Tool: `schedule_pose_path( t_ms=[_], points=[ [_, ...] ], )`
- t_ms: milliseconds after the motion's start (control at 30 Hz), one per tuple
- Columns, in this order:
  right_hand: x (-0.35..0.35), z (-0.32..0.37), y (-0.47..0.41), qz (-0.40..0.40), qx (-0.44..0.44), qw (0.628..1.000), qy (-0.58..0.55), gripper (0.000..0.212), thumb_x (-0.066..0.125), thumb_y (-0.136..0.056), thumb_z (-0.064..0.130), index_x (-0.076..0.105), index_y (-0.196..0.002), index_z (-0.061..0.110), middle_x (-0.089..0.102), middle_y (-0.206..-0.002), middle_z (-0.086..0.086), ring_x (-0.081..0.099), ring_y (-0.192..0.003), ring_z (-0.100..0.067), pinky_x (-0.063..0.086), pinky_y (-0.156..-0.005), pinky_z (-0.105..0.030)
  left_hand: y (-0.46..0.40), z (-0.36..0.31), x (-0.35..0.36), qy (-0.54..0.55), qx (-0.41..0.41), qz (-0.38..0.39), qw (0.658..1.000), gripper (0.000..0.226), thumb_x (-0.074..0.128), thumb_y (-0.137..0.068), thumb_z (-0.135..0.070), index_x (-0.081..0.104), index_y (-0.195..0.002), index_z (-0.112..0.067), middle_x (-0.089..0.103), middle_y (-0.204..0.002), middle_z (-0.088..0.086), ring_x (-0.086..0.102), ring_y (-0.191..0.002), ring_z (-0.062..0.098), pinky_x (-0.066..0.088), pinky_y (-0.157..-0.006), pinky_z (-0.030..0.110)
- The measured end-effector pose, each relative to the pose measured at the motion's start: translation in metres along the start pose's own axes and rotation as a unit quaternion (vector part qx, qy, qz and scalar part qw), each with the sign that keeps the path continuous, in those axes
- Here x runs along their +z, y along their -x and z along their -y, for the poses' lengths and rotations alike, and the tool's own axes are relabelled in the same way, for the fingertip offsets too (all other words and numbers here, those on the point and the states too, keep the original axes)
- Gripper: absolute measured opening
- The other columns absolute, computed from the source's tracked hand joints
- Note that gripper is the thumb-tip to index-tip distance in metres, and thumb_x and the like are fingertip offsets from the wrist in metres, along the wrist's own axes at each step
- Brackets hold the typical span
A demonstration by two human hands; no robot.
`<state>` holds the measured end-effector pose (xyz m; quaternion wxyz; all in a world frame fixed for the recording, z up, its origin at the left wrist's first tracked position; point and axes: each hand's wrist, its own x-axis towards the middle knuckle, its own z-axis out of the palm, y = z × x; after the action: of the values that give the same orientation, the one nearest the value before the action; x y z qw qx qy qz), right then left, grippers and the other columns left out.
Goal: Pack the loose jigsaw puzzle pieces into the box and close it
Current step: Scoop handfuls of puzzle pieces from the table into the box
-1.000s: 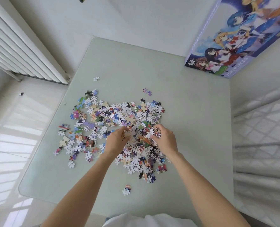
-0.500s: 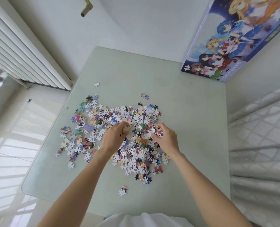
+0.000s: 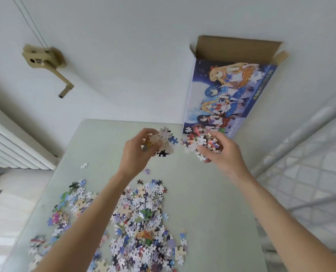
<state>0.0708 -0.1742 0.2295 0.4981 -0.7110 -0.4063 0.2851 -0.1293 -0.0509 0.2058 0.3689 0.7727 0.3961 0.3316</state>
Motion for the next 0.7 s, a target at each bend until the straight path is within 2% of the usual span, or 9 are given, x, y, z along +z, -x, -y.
schedule_pose_path(
  t_ms=[100,167,200,267,300,367,433,567,700],
  points=[
    [-0.041,0.037,-0.057,-0.052,-0.070,0.996,0.034,0.043,0.073,-0.080,0.020,0.057,-0.119,0.012,0.061,-0.108,-0.003,0.061,-0.084,-0.008,0.052,-0.064,-0.016,-0.072,-0.041,0.009,0.010,0.064,-0.027,0.998,0.021,0.070,-0.081,-0.025,0.056,-0.094,-0.034,0.051,-0.065,-0.009,0.055,-0.062,0.023,0.049,-0.067,0.032],
    [-0.066,0.055,-0.095,-0.087,-0.104,0.988,0.070,0.043,0.072,-0.081,0.026,0.056,-0.118,0.014,0.060,-0.110,0.003,0.058,-0.097,-0.009,0.051,-0.080,-0.025,-0.121,-0.066,0.020,0.021,0.104,-0.031,0.994,0.021,0.069,-0.081,-0.022,0.059,-0.096,-0.030,0.052,-0.067,-0.009,0.052,-0.059,0.016,0.055,-0.067,0.036],
    [-0.078,0.062,-0.114,-0.100,-0.115,0.985,0.079,0.040,0.071,-0.081,0.026,0.057,-0.116,0.014,0.059,-0.108,0.004,0.057,-0.096,-0.004,0.050,-0.081,-0.024,-0.145,-0.077,0.027,0.024,0.120,-0.027,0.992,0.021,0.069,-0.081,-0.021,0.059,-0.098,-0.028,0.052,-0.068,-0.010,0.050,-0.056,0.011,0.056,-0.065,0.039],
    [-0.097,0.070,-0.152,-0.114,-0.131,0.981,0.084,0.031,0.071,-0.081,0.020,0.059,-0.108,0.013,0.061,-0.101,0.001,0.057,-0.078,0.009,0.048,-0.065,-0.011,-0.189,-0.096,0.039,0.018,0.149,-0.022,0.988,0.022,0.069,-0.081,-0.021,0.059,-0.100,-0.025,0.051,-0.067,-0.014,0.048,-0.055,0.007,0.057,-0.064,0.043],
    [-0.105,0.073,-0.168,-0.126,-0.133,0.979,0.092,0.029,0.072,-0.080,0.019,0.059,-0.105,0.014,0.062,-0.099,-0.001,0.057,-0.075,0.007,0.047,-0.061,-0.010,-0.207,-0.104,0.044,0.013,0.161,-0.024,0.987,0.023,0.068,-0.080,-0.022,0.059,-0.101,-0.025,0.050,-0.067,-0.015,0.046,-0.057,0.008,0.056,-0.066,0.043],
    [-0.120,0.073,-0.202,-0.157,-0.138,0.970,0.121,0.033,0.074,-0.078,0.024,0.060,-0.106,0.014,0.065,-0.102,-0.004,0.060,-0.086,-0.010,0.053,-0.074,-0.026,-0.239,-0.122,0.055,-0.010,0.188,-0.027,0.982,0.023,0.067,-0.081,-0.024,0.060,-0.103,-0.024,0.050,-0.069,-0.014,0.045,-0.060,0.011,0.053,-0.069,0.036],
    [-0.132,0.071,-0.225,-0.179,-0.148,0.958,0.166,0.037,0.072,-0.078,0.028,0.060,-0.110,0.014,0.065,-0.105,-0.003,0.059,-0.092,-0.018,0.047,-0.078,-0.029,-0.262,-0.136,0.067,-0.051,0.222,-0.034,0.973,0.023,0.065,-0.083,-0.023,0.059,-0.105,-0.023,0.055,-0.078,-0.009,0.047,-0.067,0.011,0.044,-0.069,0.028],
    [-0.147,0.064,-0.250,-0.178,-0.191,0.918,0.297,0.037,0.066,-0.085,0.029,0.056,-0.118,0.014,0.063,-0.108,-0.001,0.055,-0.090,-0.018,0.029,-0.066,-0.020,-0.295,-0.141,0.088,-0.154,0.323,-0.049,0.933,0.023,0.060,-0.087,-0.022,0.059,-0.110,-0.019,0.064,-0.100,0.000,0.056,-0.082,0.018,0.041,-0.072,0.026],
    [-0.156,0.047,-0.271,-0.097,-0.246,0.881,0.393,0.038,0.064,-0.087,0.025,0.055,-0.121,0.012,0.064,-0.114,-0.008,0.060,-0.102,-0.027,0.045,-0.075,-0.030,-0.311,-0.122,0.109,-0.271,0.424,-0.018,0.864,0.023,0.055,-0.090,-0.017,0.060,-0.112,-0.015,0.063,-0.100,0.009,0.060,-0.085,0.031,0.047,-0.066,0.037]
  ],
)
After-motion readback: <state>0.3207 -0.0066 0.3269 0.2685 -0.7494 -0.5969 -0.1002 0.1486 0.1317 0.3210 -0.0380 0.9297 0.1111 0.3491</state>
